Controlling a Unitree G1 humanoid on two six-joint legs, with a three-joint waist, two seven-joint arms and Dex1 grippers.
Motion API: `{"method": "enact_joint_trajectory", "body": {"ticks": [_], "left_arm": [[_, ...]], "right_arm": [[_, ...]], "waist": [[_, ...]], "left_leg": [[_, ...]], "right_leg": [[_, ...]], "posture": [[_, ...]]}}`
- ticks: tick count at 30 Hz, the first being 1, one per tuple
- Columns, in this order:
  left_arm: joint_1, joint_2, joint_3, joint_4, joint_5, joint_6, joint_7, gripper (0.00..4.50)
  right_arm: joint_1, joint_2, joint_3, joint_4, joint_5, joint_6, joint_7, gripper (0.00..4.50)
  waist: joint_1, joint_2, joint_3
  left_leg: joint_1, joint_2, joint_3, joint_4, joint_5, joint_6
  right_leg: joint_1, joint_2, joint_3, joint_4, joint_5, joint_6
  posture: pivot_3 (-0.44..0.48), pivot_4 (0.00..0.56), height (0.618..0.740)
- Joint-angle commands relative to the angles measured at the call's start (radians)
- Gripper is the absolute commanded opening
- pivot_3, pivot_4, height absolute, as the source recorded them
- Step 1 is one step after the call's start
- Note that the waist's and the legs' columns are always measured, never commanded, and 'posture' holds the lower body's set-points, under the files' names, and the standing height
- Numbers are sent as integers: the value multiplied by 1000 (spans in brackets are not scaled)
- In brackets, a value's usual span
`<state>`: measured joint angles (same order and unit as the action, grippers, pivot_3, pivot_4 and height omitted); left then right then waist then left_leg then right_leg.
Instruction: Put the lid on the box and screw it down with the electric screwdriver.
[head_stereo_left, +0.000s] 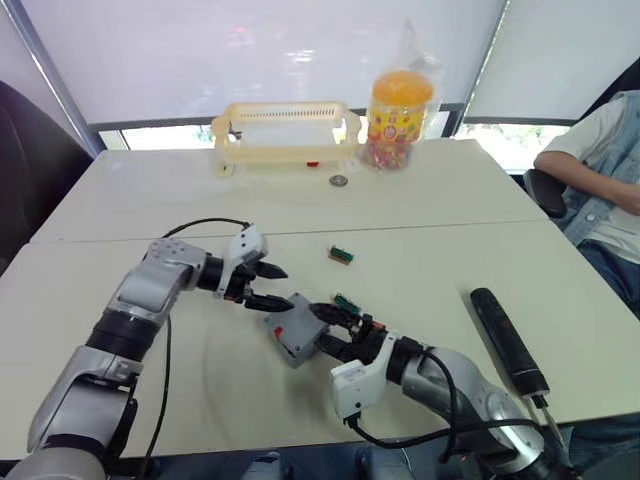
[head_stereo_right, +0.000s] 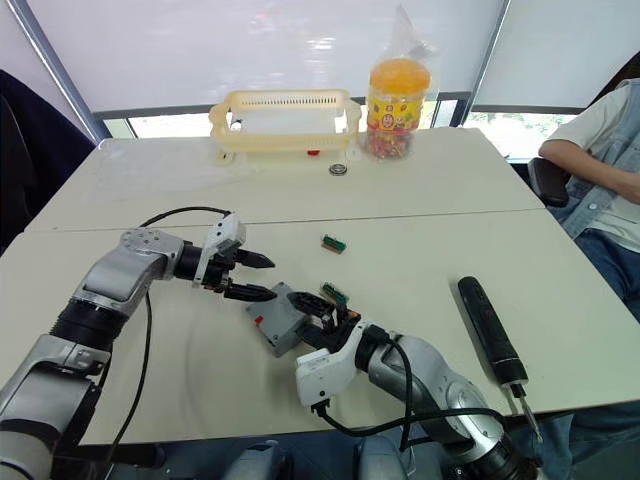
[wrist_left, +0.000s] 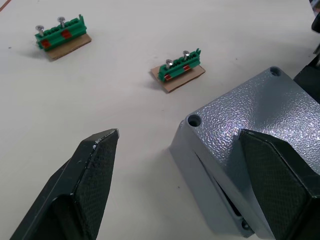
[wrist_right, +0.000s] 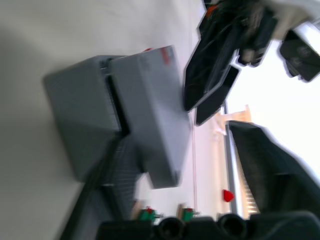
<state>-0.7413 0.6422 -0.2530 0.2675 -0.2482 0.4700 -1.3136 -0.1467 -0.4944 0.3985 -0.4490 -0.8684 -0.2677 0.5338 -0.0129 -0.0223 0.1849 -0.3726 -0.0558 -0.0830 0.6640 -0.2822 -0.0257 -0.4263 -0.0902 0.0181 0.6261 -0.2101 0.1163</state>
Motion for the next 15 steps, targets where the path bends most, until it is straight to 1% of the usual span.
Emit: {"method": "enact_joint_trajectory", "body": {"ticks": [1, 6, 11, 15], "left_arm": [[21, -10, -38, 32, 48, -4, 8, 3945], [35, -22, -50, 60, 66, -39, 11, 3945], [28, -35, -51, 96, 76, -57, 25, 3945], [28, -34, -44, 91, 67, -53, 19, 3945]], "right_arm": [[40, -23, -29, -53, 26, -3, 6, 3679], [62, -42, -51, -92, 53, -10, 16, 3679], [67, -46, -54, -94, 70, -2, 26, 3679], [97, -47, -106, -121, 150, 4, 8, 3679]], "waist": [[2, 0, -1], [0, 0, -1], [1, -1, -3], [2, -1, -5]], "left_leg": [[0, 0, 0, 0, 0, 0], [0, 0, 0, 0, 0, 0], [0, 0, 0, 0, 0, 0], [1, 0, 0, 0, 0, 0]], "right_leg": [[0, 0, 0, 0, 0, 0], [1, 0, 0, 0, 0, 0], [1, 0, 0, 0, 0, 0], [1, 0, 0, -1, 0, 0]], "posture": [[0, 150, 740], [0, 150, 740], [0, 150, 740], [0, 150, 740]]}}
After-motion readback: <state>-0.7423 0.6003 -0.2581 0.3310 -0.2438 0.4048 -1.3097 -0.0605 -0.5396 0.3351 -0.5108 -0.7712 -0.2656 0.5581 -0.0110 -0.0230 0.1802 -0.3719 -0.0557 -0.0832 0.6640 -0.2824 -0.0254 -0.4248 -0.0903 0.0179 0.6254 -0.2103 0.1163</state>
